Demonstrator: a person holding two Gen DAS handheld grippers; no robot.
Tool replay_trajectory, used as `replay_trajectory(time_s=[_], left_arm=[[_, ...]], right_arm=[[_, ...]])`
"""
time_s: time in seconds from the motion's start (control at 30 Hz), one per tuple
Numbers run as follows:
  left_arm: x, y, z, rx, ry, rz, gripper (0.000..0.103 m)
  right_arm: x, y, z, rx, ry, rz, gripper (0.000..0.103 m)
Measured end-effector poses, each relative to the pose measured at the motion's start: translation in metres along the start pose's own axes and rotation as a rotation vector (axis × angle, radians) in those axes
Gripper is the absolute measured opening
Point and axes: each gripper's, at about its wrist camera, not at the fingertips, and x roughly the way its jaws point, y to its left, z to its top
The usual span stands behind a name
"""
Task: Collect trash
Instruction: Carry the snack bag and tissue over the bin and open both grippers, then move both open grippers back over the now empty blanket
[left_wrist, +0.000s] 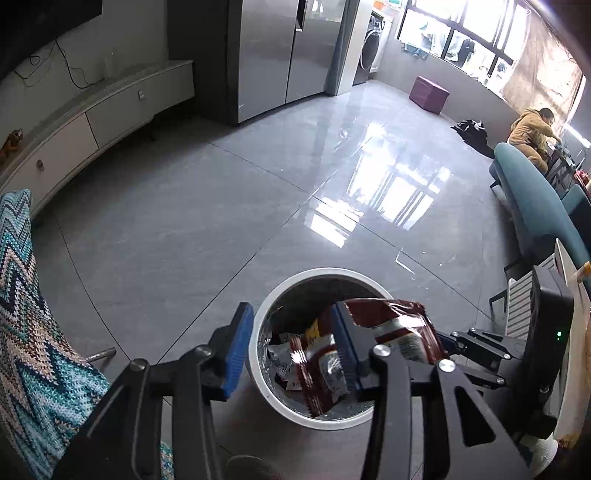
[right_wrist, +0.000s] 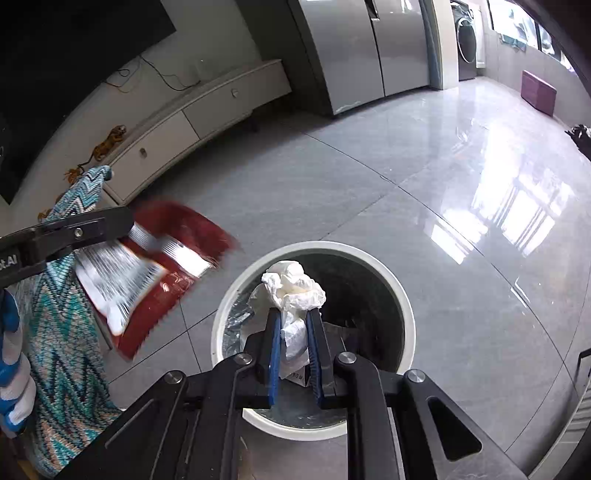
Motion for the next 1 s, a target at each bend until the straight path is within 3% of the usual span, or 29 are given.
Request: replay_trajectory(time_s=[0.23,0.5,0.8,1.0], left_arm=[[-0.011,0.02,-0.005,-0.032,-0.016,-0.004,0.046],[-0.076,0.045,-0.018,-0.052,-0.141,0.049,0.047],[-0.178,0.106,-0.057,-0.142,-0.31,0.189,0.052],[-0.253,0.163,-0.102,-0.255,-0.413,0.37,0.057]], right_arm=[[0.005,-0.008,-0.003,0.025,0.015,-0.038,0.025],[-0.014,0.012,0.0,0.018,-0.022,-0.035,0.035],[-0.08,0.124,0.027,-0.191,-0.186,0.066,0.075],[-0.113,0.232,0.029,-0.381,-0.276,0.167,0.092]])
